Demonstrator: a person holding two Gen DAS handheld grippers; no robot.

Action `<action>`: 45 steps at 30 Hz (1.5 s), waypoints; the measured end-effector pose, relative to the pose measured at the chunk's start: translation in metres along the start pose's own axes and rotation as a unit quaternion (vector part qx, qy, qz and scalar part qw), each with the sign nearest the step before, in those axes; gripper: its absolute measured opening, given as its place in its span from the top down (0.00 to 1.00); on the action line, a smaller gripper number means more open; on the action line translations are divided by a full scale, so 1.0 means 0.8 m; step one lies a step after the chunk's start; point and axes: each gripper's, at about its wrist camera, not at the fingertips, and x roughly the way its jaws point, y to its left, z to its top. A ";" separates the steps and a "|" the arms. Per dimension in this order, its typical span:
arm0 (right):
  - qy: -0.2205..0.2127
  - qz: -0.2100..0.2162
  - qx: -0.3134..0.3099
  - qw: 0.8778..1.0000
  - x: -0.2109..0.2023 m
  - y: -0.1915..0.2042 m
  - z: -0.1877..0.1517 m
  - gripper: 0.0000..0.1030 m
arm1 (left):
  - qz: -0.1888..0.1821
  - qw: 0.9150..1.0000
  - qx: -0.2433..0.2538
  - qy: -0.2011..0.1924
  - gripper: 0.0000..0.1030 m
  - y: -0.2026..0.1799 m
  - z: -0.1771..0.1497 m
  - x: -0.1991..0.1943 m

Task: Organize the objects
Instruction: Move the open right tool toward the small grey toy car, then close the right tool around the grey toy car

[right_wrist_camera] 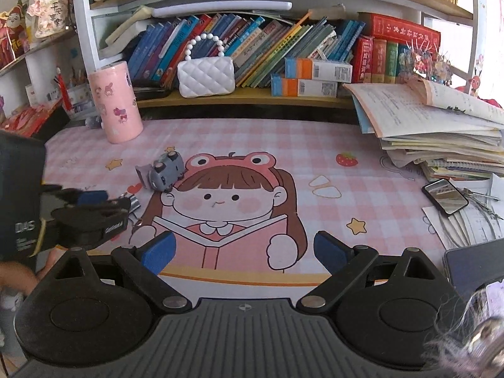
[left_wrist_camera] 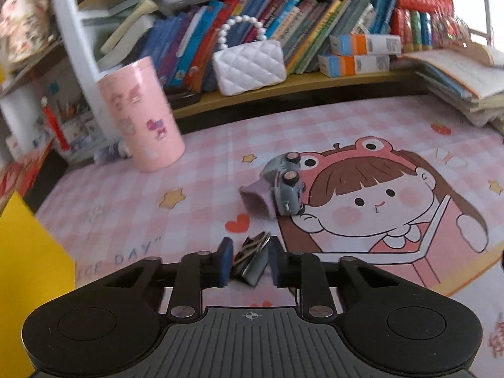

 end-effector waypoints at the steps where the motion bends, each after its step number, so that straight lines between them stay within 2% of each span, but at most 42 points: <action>1: 0.002 0.000 0.000 1.000 0.001 -0.001 0.000 0.08 | 0.003 1.000 0.008 -0.001 0.82 -0.001 0.001 0.003; 3: 0.006 0.002 0.001 1.000 0.004 -0.003 0.000 0.08 | 0.010 1.000 0.021 -0.005 0.95 -0.002 0.001 0.005; 5: 0.009 0.004 0.000 1.000 0.007 -0.003 0.000 0.08 | 0.014 0.999 0.026 -0.013 1.00 0.001 0.003 0.002; 7: 0.011 0.007 -0.001 1.000 0.011 -0.003 0.002 0.08 | 0.005 1.000 0.011 -0.017 1.00 0.009 0.005 -0.006; 11: 0.008 0.017 -0.008 1.000 0.024 0.003 0.007 0.08 | -0.016 0.998 -0.056 -0.010 1.00 0.036 0.004 -0.031; 14: 0.002 0.033 -0.017 0.999 0.040 0.014 0.015 0.08 | -0.042 0.991 -0.123 0.000 1.00 0.062 -0.008 -0.055; 16: -0.006 0.046 -0.028 0.999 0.052 0.023 0.022 0.08 | -0.049 0.988 -0.149 0.009 1.00 0.074 -0.018 -0.071; 20: -0.021 0.080 -0.062 0.995 0.089 0.046 0.037 0.08 | -0.052 0.985 -0.166 0.018 1.00 0.088 -0.040 -0.107; 25: -0.021 0.121 -0.137 0.983 0.149 0.079 0.053 0.08 | -0.048 0.982 -0.182 0.032 1.00 0.098 -0.064 -0.142; 30: 0.001 0.126 -0.135 0.983 0.198 0.099 0.067 0.12 | -0.046 0.979 -0.191 0.045 1.00 0.097 -0.078 -0.158; 34: 0.006 0.121 -0.119 0.986 0.218 0.110 0.075 0.23 | -0.051 0.979 -0.193 0.041 1.00 0.097 -0.082 -0.170; 36: 0.006 0.124 -0.109 0.986 0.222 0.112 0.077 0.34 | -0.051 0.979 -0.193 0.035 1.00 0.098 -0.084 -0.175; 37: 0.008 0.126 -0.107 0.986 0.222 0.112 0.077 0.44 | -0.050 0.979 -0.193 0.034 1.00 0.099 -0.085 -0.177; 38: 0.011 0.126 -0.105 0.986 0.222 0.112 0.077 0.49 | -0.049 0.979 -0.194 0.032 1.00 0.100 -0.086 -0.179; 40: 0.014 0.124 -0.096 0.988 0.216 0.111 0.077 0.57 | -0.046 0.978 -0.199 0.029 1.00 0.104 -0.090 -0.184; 45: 0.007 0.121 -0.081 0.989 0.185 0.104 0.071 0.58 | -0.050 0.977 -0.208 0.021 1.00 0.111 -0.097 -0.191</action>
